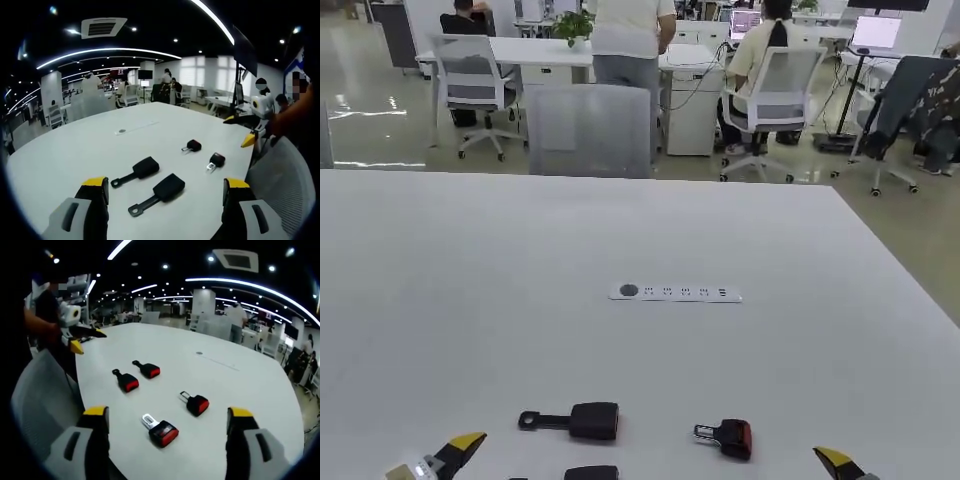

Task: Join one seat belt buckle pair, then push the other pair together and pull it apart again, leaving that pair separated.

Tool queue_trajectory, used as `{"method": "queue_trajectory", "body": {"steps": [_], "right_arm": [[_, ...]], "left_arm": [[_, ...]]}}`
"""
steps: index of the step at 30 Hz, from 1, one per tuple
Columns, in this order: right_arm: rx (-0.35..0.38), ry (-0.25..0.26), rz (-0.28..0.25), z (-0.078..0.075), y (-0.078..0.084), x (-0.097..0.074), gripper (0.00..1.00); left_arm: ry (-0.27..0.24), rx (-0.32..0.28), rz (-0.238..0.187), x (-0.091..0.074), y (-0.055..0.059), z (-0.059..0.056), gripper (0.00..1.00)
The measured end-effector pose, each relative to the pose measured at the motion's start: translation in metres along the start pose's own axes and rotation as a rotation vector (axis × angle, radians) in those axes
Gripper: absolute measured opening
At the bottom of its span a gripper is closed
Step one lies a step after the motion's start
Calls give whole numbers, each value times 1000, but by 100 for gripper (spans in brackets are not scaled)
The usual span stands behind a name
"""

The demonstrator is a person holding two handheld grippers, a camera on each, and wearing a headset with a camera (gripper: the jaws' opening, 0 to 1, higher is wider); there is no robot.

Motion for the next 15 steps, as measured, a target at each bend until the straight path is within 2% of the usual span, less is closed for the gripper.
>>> {"method": "queue_trajectory", "body": {"steps": [15], "right_arm": [[-38,-33,25,3,-2,7,97]], "left_arm": [[18,19,9,5,-1,0,96]]}}
Point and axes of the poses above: the centre of the closed fingertips' face, and the gripper's own axes: x roughly forward along the fingers, z roughly to its left, y roughly out of its underside, the point moved 7 cm from there along -x, roughly backward along the fingers, and after that the axes turned 6 degrees about y, right-handed, at the moved point
